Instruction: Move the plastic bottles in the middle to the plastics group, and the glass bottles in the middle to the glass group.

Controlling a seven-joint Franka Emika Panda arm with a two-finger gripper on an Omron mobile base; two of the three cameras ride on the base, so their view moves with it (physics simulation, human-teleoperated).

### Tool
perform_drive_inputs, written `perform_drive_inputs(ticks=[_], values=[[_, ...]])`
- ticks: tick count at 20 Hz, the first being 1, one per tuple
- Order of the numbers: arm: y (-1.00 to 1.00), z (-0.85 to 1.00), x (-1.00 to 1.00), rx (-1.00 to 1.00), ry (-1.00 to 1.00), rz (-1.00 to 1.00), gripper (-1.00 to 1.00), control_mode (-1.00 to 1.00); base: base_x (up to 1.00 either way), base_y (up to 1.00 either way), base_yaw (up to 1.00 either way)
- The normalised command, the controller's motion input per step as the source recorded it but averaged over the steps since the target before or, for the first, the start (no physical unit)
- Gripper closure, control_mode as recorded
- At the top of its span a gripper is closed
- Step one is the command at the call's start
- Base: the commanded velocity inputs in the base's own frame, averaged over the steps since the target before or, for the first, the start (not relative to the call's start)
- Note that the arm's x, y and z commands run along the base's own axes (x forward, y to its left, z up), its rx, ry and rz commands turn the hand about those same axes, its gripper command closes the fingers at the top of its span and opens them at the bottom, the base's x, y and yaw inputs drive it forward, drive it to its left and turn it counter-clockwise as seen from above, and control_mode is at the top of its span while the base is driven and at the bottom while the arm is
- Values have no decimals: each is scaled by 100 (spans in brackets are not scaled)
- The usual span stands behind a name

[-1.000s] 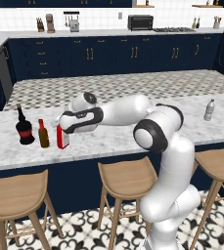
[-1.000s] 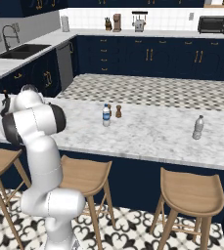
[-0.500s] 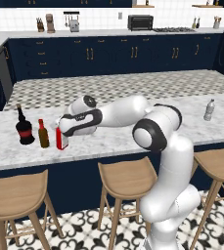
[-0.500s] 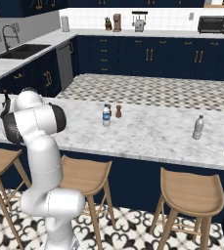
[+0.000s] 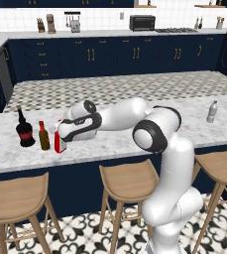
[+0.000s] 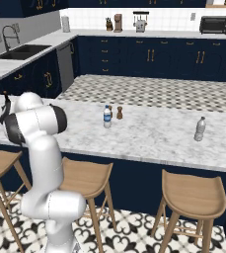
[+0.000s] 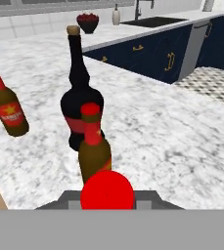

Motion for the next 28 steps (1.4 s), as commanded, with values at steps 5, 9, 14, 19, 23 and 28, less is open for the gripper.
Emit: perform_drive_inputs(ticks=[5,9,14,19,23,28], values=[[0,-26,1,0,0,0,100,-100,0,0,0],[0,-20,0,0,0,0,100,-100,0,0,0],[0,-22,0,0,0,0,100,-100,0,0,0],[0,-22,-4,0,0,0,-100,-100,0,0,0],[0,-1,-3,0,0,0,-100,-100,0,0,0],[0,2,0,0,0,0,-100,-100,0,0,0]])
